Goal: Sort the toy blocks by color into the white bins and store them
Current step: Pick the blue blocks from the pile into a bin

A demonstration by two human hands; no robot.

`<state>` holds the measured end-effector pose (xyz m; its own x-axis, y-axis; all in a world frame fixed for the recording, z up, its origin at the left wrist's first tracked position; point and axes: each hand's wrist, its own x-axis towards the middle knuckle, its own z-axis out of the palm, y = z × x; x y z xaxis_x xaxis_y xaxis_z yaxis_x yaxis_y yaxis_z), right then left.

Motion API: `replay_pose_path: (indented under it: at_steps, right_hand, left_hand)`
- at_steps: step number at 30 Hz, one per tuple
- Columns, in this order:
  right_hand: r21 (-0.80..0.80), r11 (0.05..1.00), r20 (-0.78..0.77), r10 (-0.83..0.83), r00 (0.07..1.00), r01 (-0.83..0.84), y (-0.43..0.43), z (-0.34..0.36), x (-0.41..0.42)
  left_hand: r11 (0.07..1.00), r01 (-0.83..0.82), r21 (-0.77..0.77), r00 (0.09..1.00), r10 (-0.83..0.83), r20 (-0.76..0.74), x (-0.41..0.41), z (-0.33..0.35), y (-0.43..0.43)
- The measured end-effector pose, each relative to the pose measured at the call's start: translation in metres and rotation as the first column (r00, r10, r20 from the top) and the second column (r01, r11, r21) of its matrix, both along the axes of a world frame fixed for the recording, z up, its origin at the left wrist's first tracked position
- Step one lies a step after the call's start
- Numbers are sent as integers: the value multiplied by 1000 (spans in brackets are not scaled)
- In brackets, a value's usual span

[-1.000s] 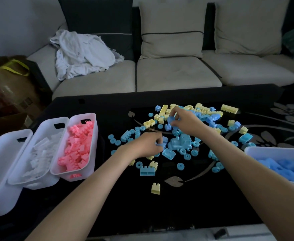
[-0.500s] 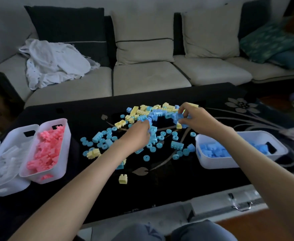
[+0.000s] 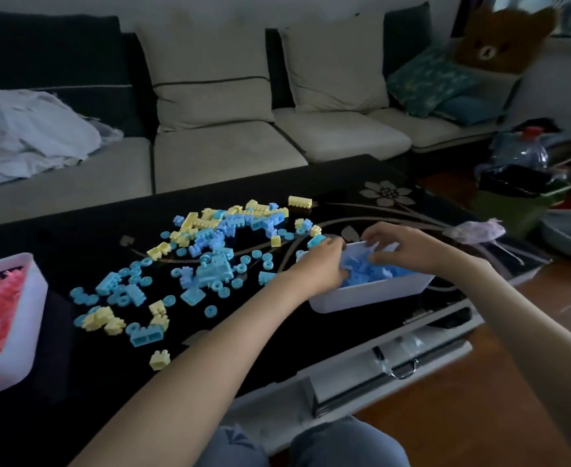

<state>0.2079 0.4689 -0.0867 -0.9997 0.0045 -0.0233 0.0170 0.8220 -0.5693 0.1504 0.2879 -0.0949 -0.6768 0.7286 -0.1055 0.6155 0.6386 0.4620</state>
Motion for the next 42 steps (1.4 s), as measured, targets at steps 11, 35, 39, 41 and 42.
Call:
replay_pose_path:
  at_steps: [11, 35, 39, 41, 42]
  right_hand:
    - [68, 992, -185, 118, 976, -107, -99, 20, -57]
    - [348, 826, 187, 402, 897, -443, -283, -40, -157]
    - [330, 830, 202, 402, 893, -449, -281, -36, -163]
    - [296, 842, 223, 398, 890, -451, -274, -37, -167]
    - [260, 850, 243, 401, 883, -458, -270, -37, -170]
  left_hand:
    - [994, -57, 94, 988, 70, -137, -9, 13, -43]
    - [907, -409, -98, 897, 379, -229, -73, -41, -254]
    - [909, -411, -72, 895, 387, -221, -83, -46, -237]
    - [912, -403, -72, 900, 381, -213, -89, -46, -231]
    - [917, -390, -80, 908, 368, -202, -91, -45, -229]
